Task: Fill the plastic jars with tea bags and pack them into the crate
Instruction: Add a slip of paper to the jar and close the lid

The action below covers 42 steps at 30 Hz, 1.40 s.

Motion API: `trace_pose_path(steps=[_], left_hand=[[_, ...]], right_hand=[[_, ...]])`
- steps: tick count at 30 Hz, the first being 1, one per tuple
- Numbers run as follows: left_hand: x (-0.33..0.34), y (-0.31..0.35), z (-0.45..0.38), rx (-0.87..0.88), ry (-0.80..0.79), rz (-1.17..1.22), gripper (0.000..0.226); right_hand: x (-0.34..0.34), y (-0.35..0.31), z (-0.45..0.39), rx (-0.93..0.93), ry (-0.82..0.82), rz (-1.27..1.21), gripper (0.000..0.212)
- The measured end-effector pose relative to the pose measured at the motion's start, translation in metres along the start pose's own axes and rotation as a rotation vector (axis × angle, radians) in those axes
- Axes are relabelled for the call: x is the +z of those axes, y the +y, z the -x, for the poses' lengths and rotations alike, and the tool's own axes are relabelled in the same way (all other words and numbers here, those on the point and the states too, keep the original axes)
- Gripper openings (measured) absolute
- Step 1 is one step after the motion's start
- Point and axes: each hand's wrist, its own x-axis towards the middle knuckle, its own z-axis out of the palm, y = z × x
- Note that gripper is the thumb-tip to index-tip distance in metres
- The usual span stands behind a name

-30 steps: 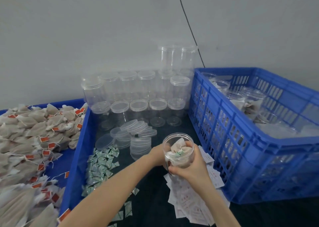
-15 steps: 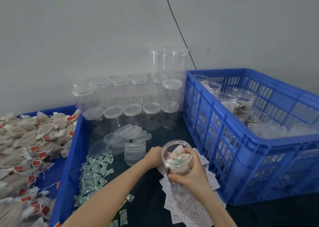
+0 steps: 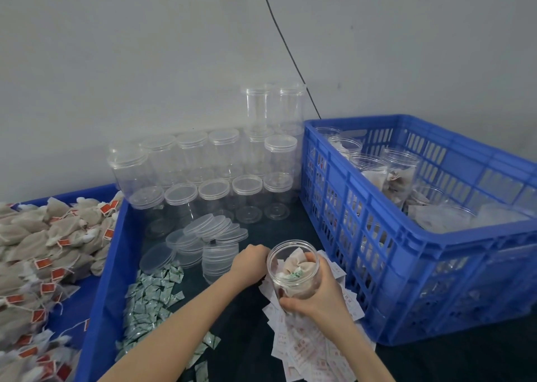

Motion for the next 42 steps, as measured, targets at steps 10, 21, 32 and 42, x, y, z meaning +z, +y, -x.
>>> trace_pose_path(steps=[10,21,32,42], left_hand=[[-0.057,-0.001,0.006,0.052,0.2,0.448,0.008],[-0.121,0.038,0.042,0.265,0.04,0.429,0.009],[-0.119,0.036,0.048,0.375,0.11,0.593,0.037],[-0.126,0.047,0.056,0.399,-0.037,1.044,0.081]], right_hand=[[-0.003,0.003,-0.006,0.022,-0.007,0.001,0.081],[0.003,-0.001,-0.011,0.019,0.0,-0.024,0.082],[-0.001,-0.027,-0.027,0.045,0.048,-0.055,0.086],[-0.021,-0.102,-0.038,-0.132,0.008,-0.151,0.082]])
